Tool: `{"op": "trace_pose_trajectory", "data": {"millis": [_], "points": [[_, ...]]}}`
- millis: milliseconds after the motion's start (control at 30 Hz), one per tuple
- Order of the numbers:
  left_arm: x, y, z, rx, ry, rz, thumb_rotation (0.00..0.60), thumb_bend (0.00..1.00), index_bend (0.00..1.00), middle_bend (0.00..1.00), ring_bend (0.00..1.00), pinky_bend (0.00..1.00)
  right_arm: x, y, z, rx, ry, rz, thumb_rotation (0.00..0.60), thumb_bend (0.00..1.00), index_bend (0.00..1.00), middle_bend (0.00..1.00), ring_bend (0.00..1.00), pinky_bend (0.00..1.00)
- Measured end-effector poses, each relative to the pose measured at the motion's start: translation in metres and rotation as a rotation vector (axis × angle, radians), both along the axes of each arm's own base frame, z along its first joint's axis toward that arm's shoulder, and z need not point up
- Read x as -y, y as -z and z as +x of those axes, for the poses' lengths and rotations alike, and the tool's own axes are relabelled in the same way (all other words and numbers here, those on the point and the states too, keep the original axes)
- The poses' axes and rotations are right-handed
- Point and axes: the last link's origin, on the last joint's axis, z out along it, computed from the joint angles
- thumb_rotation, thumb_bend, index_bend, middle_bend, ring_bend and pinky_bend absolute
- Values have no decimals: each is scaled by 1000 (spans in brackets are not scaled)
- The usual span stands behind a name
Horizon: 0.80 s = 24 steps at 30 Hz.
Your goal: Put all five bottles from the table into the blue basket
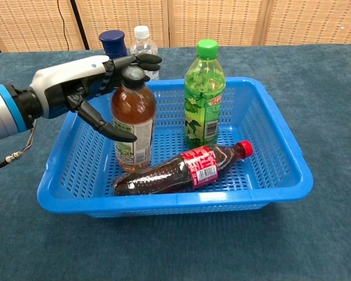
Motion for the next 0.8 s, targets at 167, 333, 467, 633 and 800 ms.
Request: {"op": "trace_pose_trajectory", "data": {"millis": [167,333,467,633,800], "points": [[-1,-29,-9,73,-7,71,600,97,0,0,0,0,-1,1,1,-4,-4,2,600,0,0,0,0,0],[-3,-72,-25,142,-22,158,600,97,0,0,0,0,-2,2,2,-5,-5,3,600,0,0,0,0,0],[-5,-104,-42,173,-49,241,600,97,0,0,0,0,-3,2,3,-5,-7,3,600,0,0,0,0,0],[-20,-129,-66,170,-170,324,600,98,0,0,0,0,-3,3,4,-4,-11,2,600,0,0,0,0,0],[-41,-132,-87,113,-307,303,600,110,0,0,0,0,-3,3,4,-5,-6,-3,600,0,0,0,0,0]]}}
